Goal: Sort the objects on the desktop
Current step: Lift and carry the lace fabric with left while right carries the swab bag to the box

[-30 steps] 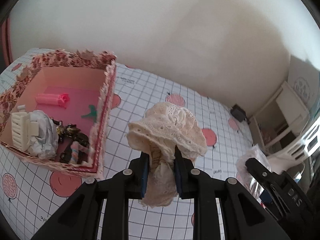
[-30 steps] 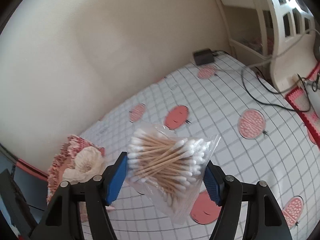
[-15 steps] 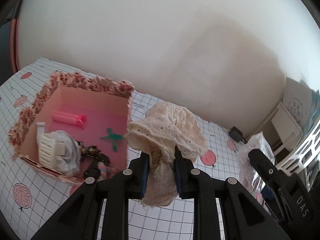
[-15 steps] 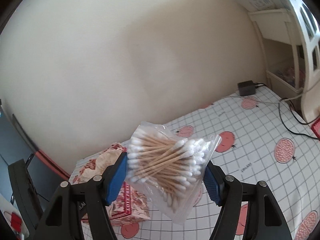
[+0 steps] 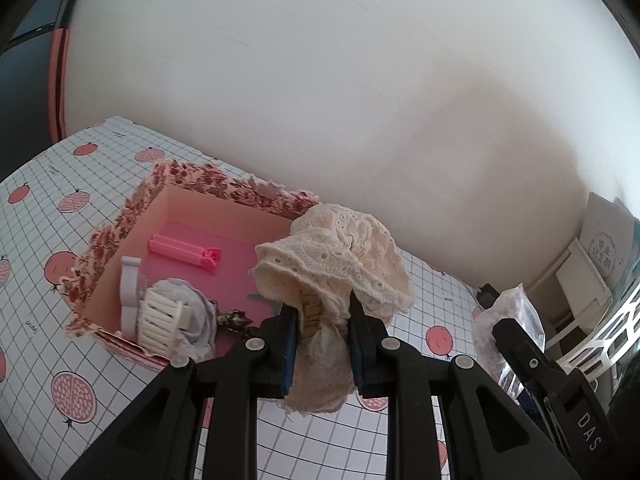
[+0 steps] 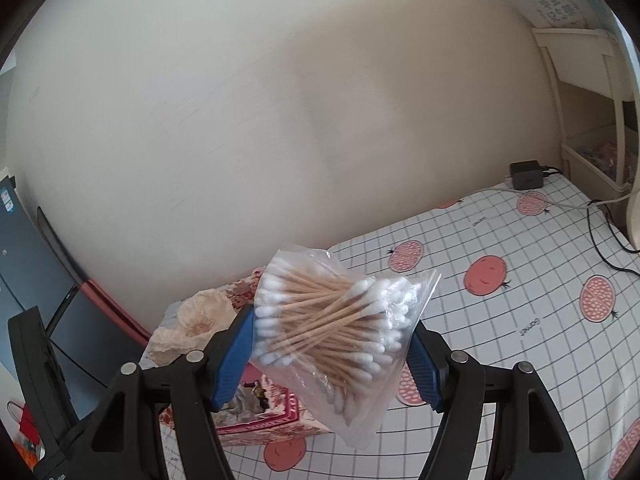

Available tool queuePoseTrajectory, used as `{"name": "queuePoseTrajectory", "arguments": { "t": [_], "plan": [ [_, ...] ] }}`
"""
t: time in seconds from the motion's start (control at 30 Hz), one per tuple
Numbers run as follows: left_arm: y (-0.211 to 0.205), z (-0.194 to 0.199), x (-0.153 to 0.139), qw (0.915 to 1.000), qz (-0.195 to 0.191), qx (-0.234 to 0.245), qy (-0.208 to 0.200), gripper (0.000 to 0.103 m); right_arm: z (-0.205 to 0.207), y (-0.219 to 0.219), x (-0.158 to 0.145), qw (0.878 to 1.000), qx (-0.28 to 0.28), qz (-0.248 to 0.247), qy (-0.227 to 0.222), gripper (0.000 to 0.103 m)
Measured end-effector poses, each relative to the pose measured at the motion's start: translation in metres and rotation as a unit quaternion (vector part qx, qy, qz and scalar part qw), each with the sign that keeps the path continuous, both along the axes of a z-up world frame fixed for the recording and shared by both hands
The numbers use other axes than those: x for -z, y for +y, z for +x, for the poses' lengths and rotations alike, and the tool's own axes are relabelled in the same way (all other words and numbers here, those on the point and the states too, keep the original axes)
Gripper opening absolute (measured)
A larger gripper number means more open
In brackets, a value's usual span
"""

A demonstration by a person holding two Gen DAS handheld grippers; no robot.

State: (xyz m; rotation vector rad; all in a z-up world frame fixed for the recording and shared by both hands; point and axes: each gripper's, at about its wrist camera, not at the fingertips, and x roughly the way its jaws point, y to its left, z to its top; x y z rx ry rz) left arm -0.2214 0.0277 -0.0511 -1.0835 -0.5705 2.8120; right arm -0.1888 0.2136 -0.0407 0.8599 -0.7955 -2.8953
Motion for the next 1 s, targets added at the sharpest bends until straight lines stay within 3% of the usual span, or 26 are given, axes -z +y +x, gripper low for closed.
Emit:
{"name": "queuePoseTrajectory", "arguments": {
  "t": [0.77, 1.0],
  "plan": [
    [-0.096, 0.004, 0.011, 0.994, 0.034, -0.103, -0.013, 0.024, -0.025, -0.087, 0.023, 0.997, -0.075, 0.023, -0.011, 0.072],
    [-0.12, 0.001, 0.023, 0.9896, 0.038, -0.133, -0.039, 0.024, -0.035, -0.109, 0.033, 0.994, -0.097, 0.04, -0.021, 0.073]
  ]
}}
